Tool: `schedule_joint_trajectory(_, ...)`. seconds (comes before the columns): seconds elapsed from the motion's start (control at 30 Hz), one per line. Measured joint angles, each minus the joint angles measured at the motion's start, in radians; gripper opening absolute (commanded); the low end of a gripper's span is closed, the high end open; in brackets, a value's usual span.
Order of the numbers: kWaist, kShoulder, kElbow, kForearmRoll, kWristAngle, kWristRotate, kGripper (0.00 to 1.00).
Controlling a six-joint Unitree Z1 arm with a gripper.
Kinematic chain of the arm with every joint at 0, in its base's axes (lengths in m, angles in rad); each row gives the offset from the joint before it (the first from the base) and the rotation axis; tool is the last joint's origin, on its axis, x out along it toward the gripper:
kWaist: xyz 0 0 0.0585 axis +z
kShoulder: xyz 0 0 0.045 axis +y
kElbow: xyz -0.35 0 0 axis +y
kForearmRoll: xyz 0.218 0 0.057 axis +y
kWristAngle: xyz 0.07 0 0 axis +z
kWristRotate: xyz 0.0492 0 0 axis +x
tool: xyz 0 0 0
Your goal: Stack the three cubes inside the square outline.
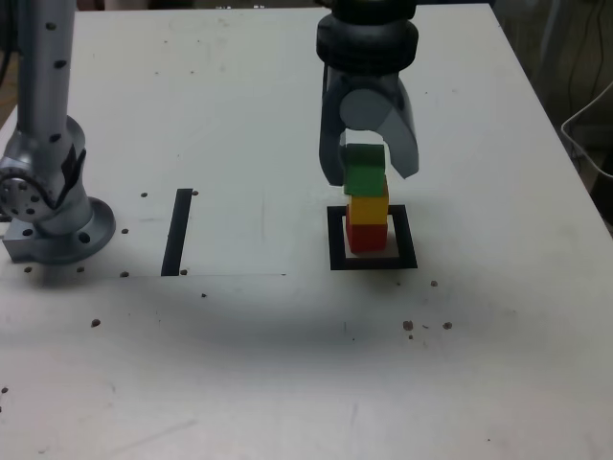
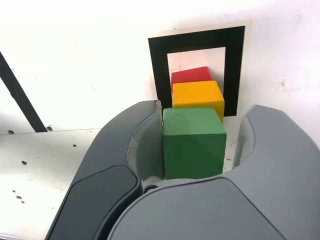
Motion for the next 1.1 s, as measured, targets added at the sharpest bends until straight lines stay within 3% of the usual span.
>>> schedule_joint_trajectory(0.43, 0.0, 0.0, -0.002, -0.003, 0.002, 0.007, 1.0)
schedule_joint_trajectory(1.1, 0.0, -0.091, -0.003, 0.161, 0.012, 0.061, 1.0)
